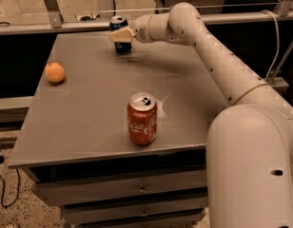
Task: Move pepsi can near orange
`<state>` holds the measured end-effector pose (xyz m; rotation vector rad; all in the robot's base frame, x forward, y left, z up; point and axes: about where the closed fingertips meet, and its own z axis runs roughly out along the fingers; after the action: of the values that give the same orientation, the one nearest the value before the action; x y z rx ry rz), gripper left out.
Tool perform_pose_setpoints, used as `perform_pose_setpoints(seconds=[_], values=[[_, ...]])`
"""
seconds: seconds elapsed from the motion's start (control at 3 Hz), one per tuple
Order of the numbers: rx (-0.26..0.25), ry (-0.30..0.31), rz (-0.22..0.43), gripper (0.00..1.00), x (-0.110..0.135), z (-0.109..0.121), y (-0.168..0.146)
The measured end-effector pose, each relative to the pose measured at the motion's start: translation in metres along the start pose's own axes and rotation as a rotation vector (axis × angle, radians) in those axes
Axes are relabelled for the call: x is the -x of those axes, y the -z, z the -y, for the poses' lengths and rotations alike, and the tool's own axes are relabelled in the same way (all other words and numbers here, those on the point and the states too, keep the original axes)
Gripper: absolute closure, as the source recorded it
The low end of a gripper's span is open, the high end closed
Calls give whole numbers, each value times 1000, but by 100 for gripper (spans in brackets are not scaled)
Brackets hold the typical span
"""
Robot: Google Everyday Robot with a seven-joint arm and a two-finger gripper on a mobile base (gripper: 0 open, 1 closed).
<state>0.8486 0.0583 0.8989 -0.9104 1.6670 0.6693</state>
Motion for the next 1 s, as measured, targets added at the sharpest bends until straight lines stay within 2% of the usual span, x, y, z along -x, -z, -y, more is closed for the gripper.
perform_pose_setpoints(seconds=[0.33, 0.67, 1.0], values=[[22, 44, 24, 64, 17, -10, 4], [46, 96, 46, 96, 41, -28, 20], [48, 93, 44, 100, 39, -29, 18]])
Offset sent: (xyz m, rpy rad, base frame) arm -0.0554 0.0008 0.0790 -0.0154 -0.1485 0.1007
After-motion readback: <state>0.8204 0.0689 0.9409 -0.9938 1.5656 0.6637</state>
